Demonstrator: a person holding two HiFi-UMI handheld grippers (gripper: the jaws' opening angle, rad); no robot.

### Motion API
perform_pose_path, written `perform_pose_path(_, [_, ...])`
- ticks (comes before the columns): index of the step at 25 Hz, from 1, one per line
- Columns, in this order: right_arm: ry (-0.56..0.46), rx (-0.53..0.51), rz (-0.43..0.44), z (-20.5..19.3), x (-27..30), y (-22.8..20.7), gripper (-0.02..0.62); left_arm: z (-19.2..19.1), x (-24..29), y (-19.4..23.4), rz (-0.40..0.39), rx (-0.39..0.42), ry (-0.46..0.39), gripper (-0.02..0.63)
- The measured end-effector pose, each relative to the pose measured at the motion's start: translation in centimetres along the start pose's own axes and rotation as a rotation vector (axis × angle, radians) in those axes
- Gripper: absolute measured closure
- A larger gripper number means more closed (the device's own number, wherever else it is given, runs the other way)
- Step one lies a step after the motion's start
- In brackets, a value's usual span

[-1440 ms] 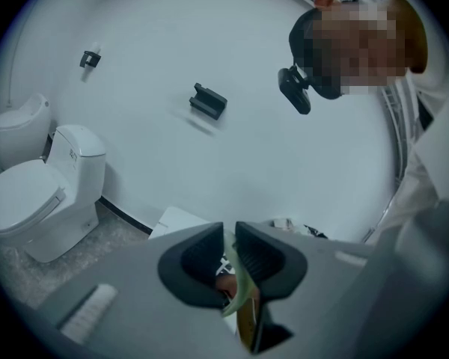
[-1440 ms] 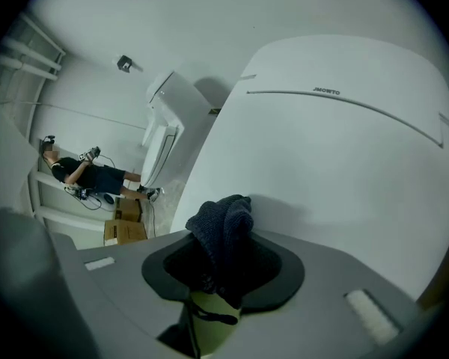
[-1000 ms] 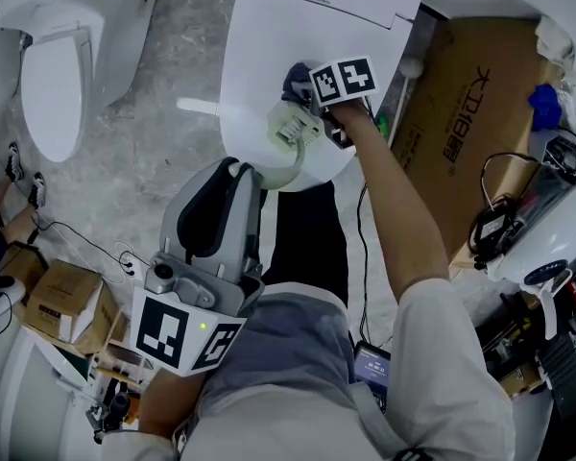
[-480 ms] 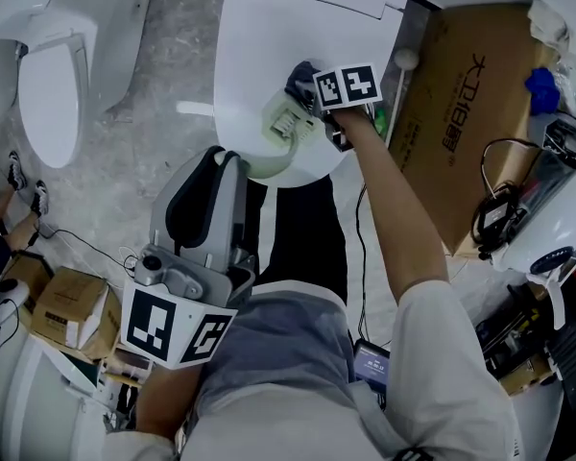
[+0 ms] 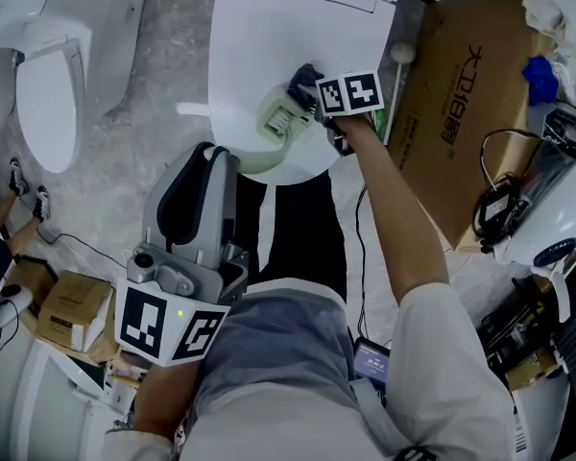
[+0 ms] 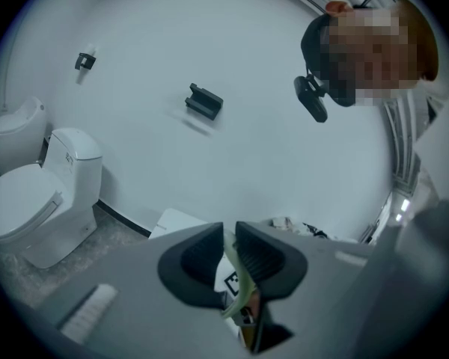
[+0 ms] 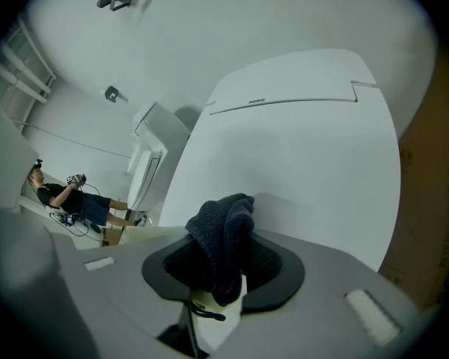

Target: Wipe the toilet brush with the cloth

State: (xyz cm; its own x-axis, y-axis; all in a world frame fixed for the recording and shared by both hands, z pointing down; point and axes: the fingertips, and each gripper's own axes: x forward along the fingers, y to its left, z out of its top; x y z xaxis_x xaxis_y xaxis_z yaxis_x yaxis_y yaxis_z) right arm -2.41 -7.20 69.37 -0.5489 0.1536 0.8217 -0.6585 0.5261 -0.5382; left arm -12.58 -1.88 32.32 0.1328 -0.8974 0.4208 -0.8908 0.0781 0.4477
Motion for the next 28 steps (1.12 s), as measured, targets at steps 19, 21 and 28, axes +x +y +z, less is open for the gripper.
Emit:
perform_pose_path(19, [-0.017,-0.056,-0.085,-3.2,-1.9,-1.7,0.476,-0.2,-0.2,-0.1,0.01,0.005,0.002,0.606])
perform_pose_path(21, [-0.018,-0.061,-0.095,-3.5,-2.0,-1.9,0.476,-0.2,-0.1,0.0,0.013,0.005,0.002,0.606])
perform_pose_path(28, [0.001,-0.089,-0.128,-5.3,-2.9,-2.5,0.476,-0.3,-0.3,0.0,0.021,0.004,-0.003,0.606])
